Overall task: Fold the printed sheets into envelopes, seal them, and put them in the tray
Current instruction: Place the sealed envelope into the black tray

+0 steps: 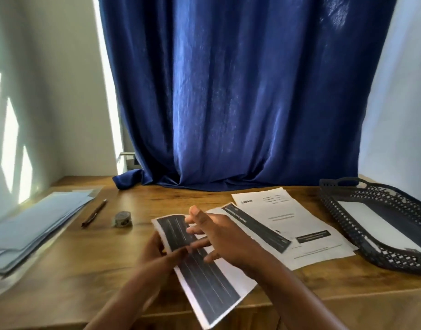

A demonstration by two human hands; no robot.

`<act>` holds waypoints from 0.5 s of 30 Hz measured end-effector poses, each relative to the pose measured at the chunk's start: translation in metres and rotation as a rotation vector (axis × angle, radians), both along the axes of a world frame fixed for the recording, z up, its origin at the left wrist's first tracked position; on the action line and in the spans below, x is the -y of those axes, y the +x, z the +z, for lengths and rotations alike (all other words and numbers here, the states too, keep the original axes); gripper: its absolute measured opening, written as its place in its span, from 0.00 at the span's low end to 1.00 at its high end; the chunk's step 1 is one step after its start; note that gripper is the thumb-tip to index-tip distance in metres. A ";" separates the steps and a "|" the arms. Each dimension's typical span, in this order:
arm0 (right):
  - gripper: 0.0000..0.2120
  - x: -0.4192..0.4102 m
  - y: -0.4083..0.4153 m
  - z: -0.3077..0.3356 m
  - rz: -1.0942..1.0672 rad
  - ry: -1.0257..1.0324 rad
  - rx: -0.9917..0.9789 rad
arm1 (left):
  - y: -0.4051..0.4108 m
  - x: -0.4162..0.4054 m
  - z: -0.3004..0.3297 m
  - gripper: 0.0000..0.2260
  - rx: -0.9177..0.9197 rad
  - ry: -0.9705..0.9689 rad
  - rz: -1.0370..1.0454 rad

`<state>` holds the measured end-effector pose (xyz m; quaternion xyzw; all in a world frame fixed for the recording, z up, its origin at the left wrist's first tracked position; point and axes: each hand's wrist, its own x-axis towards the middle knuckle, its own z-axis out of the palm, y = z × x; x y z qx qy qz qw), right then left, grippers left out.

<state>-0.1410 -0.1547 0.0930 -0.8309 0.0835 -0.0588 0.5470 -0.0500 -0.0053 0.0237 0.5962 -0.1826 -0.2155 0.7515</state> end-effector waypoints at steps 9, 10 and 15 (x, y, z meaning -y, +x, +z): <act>0.19 0.007 -0.012 -0.048 -0.090 -0.575 0.009 | 0.045 -0.074 0.019 0.33 0.149 0.388 0.257; 0.20 0.007 -0.014 -0.053 -0.072 -0.612 -0.026 | 0.047 -0.078 0.019 0.37 0.205 0.438 0.268; 0.19 0.006 -0.021 -0.067 -0.002 -0.681 -0.078 | 0.042 -0.083 0.013 0.45 0.777 0.744 0.386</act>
